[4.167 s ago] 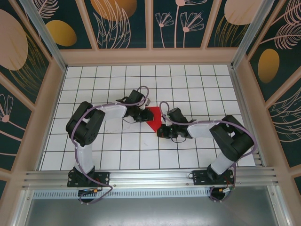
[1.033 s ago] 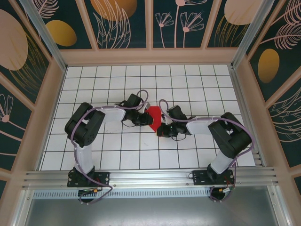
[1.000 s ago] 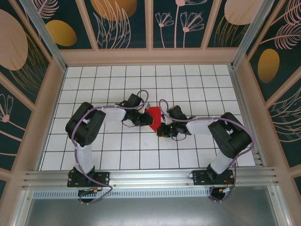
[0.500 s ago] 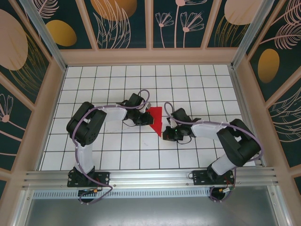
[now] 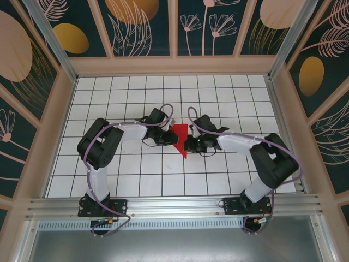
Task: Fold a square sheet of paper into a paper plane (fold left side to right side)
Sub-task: Third fold the triangle at the center of the table.
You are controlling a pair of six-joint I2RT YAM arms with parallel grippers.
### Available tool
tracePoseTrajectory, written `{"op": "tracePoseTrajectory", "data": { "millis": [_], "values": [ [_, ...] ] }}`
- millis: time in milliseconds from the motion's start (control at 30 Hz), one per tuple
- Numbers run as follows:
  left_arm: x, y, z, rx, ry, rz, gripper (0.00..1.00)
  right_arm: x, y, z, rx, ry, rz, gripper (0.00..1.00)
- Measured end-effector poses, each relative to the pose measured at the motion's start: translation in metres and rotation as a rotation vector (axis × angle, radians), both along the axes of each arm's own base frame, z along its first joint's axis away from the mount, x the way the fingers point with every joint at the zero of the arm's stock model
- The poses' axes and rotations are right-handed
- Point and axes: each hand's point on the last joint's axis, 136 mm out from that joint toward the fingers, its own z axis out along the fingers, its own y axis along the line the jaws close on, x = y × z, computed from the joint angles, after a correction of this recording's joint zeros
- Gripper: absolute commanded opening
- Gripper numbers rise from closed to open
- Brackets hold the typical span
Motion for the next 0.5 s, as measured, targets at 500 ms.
{"op": "tracePoseTrajectory", "data": {
  "millis": [500],
  "values": [
    [0.000, 0.000, 0.000, 0.000, 0.000, 0.000, 0.17, 0.000, 0.001, -0.026, -0.056, 0.009, 0.001, 0.00]
  ]
}}
